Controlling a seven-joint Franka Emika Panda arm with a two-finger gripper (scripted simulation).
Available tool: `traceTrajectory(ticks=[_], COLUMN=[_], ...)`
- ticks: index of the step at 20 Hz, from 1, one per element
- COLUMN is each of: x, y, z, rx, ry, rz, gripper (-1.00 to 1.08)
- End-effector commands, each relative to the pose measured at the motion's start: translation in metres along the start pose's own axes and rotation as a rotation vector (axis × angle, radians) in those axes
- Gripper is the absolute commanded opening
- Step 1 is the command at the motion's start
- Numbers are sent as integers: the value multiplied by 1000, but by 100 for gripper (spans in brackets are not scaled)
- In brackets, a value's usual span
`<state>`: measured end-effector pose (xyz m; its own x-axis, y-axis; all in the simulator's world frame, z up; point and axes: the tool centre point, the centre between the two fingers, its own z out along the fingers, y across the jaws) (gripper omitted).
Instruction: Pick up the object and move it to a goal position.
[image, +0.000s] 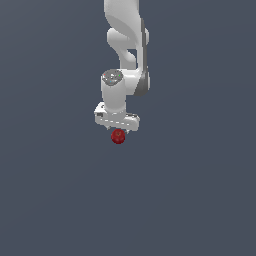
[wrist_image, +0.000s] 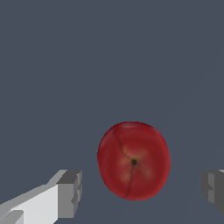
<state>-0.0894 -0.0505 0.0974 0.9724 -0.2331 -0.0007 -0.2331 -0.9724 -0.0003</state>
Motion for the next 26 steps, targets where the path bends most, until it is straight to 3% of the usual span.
traceTrajectory(ticks=[1, 21, 22, 26], x=[-2, -2, -2, -2], y=[1, 2, 2, 2], z=[1, 51, 51, 51], rx=[0, 0, 0, 0], ry=[1, 1, 1, 1], rz=[6, 6, 6, 6], gripper=[100, 100, -100, -100])
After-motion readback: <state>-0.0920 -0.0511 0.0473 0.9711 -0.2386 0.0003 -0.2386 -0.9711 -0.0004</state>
